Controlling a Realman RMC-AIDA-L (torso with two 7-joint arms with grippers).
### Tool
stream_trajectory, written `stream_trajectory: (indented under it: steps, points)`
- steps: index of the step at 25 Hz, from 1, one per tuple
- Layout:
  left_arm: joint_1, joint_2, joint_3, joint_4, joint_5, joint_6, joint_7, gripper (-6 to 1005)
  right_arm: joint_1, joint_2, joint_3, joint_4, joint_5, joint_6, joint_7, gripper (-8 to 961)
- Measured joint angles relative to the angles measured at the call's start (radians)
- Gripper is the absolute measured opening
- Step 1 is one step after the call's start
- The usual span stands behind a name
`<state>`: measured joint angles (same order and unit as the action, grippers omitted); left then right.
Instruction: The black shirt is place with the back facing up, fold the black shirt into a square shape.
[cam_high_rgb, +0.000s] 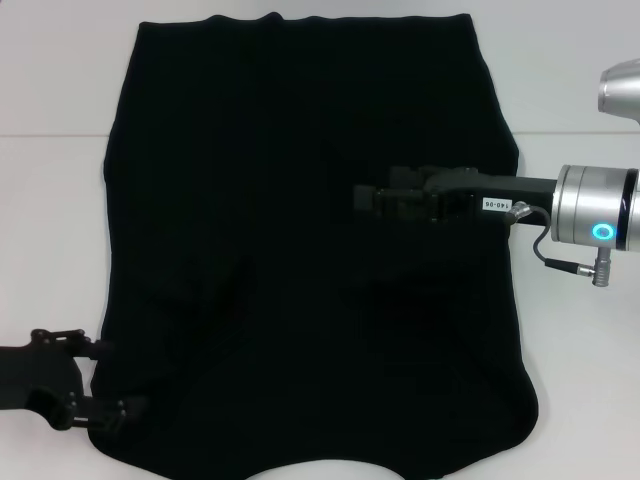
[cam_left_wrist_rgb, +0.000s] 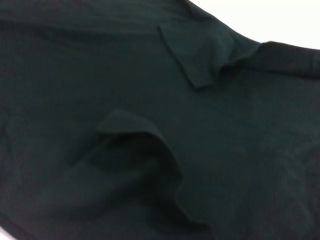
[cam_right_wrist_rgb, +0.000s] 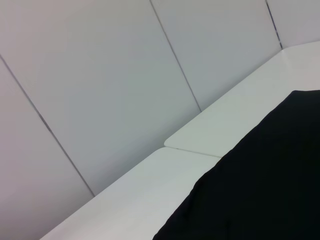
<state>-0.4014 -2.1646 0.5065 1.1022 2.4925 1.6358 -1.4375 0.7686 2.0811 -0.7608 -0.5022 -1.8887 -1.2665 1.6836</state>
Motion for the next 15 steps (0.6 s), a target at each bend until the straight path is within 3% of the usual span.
stream_trajectory:
  steps: [10,15]
  points:
    - [-0.01,-0.003,0.049,-0.018,0.022,-0.036,-0.003,868,0.004,0.002,0.0,0.001,0.0,0.008,0.007,942]
    - [-0.019,-0.003,0.077,-0.04,0.076,-0.108,-0.037,755,0.005,0.002,0.0,0.001,0.0,0.008,0.015,942]
